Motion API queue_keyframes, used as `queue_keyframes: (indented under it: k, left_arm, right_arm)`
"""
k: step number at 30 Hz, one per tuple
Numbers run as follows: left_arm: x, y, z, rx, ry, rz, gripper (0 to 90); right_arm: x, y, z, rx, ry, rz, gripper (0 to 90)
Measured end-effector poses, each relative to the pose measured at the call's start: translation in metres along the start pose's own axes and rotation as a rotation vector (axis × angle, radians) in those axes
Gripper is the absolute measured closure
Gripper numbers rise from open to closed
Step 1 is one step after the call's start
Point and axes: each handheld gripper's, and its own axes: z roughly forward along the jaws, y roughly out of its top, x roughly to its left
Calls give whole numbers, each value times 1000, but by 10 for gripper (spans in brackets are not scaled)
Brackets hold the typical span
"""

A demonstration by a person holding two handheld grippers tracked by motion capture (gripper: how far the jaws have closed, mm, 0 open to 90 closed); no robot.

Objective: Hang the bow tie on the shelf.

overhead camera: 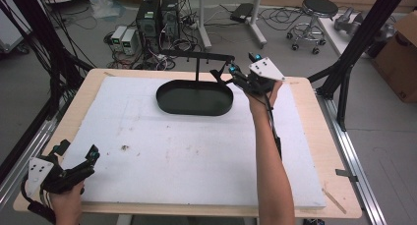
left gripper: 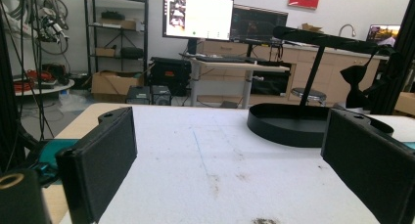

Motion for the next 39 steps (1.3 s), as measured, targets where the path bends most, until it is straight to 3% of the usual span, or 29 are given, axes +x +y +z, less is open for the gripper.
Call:
queue_keyframes:
  k: [3, 6, 7, 8, 9, 11, 12, 13, 15, 16, 21, 26, 37, 39]
  left_arm:
    - [0, 0, 0, 4, 2, 2, 68]
    - [0, 0, 0, 13, 10, 6, 68]
    - [0, 0, 0, 13, 9, 7, 68]
    - [0, 1, 0, 13, 9, 8, 68]
    - [0, 1, 0, 12, 9, 10, 68]
    - [-1, 2, 0, 10, 8, 12, 68]
    - [-1, 2, 0, 10, 8, 12, 69]
    - [-1, 2, -1, 10, 6, 12, 69]
    - [-2, 2, -1, 14, 9, 17, 69]
    - [-2, 2, -2, 16, 8, 20, 69]
    - [-2, 3, -4, 15, 9, 28, 68]
    - [-2, 4, -5, 11, 13, 24, 68]
    - [-5, 5, -5, 8, 1, 31, 69]
    - [-4, 5, -5, 8, 0, 34, 68]
  right_arm:
    - [-1, 2, -12, 0, -6, 2, 292]
    - [-4, 6, -38, 1, -21, 30, 214]
    - [-4, 6, -38, 1, -21, 30, 214]
    - [-6, 8, -57, 13, -28, 79, 206]
    - [-7, 8, -64, 9, -24, 86, 201]
    - [-7, 7, -85, 4, -29, 88, 183]
    - [-7, 7, -85, 4, -29, 88, 183]
    - [-7, 5, -102, -16, -37, 80, 149]
    - [-7, 4, -109, -26, -45, 75, 137]
    - [-9, 3, -126, -31, -64, 97, 135]
    - [-12, -2, -156, -19, -71, 109, 124]
    - [-21, -15, -184, 41, -32, 129, 113]
    - [-39, -65, -241, 65, -12, 291, 98]
    - [-40, -71, -246, 74, -20, 287, 98]
